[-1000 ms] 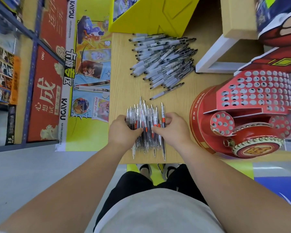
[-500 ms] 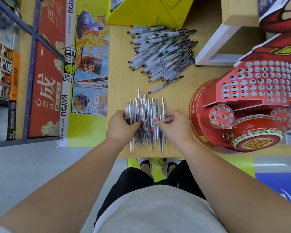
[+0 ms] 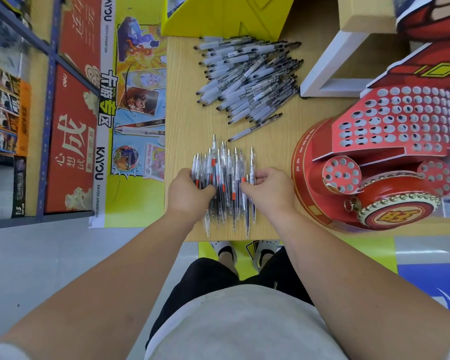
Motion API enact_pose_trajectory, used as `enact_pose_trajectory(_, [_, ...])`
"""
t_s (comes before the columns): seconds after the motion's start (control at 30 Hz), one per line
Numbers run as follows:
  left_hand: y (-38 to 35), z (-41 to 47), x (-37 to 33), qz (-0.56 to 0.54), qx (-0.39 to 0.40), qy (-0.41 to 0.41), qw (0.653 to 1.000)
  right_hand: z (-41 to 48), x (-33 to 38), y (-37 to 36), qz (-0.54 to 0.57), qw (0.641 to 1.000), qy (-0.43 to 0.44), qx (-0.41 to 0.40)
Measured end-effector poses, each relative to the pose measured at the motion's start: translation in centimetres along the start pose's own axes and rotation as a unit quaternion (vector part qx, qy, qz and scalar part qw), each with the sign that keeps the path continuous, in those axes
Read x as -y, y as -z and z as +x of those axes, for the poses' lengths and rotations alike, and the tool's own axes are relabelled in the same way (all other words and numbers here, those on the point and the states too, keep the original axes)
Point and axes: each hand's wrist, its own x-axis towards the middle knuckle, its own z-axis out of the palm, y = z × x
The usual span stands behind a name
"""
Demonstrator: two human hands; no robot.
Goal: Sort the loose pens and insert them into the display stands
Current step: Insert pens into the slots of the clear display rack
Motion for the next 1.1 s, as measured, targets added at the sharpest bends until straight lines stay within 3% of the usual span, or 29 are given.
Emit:
enact_pose_trajectory(0.4, [-0.1,0.0,0.4,0.081,-0.020,-0.061,0.995,-0.2,0.1,0.6,-0.069,0.997,0.021,-0.019])
enact_pose_trajectory(0.6, [0.0,0.4,0.7,0.064,-0.013,-0.067,0.996,0.0,-0.2,0.4,-0.121,0.991,0.052,-0.027])
enact_pose_trajectory(0.77, [0.5,0.6,0.8,0.032,0.000,-0.035,0.999,0.2,-0.2,0.9,-0.102,0.993,0.054,-0.017])
enact_pose_trajectory(0.97, [2.3,0.5,0.9,-0.172,0.065,0.049,0.982,0.1,-1.0,1.6,-0.063,0.996,0.069,0.004])
enact_pose_trajectory(1.1, [3.4,0.1,0.0,-0.396,0.114,0.138,0.901,0.3,-1.1,1.7,-0.083,0.994,0.067,0.005])
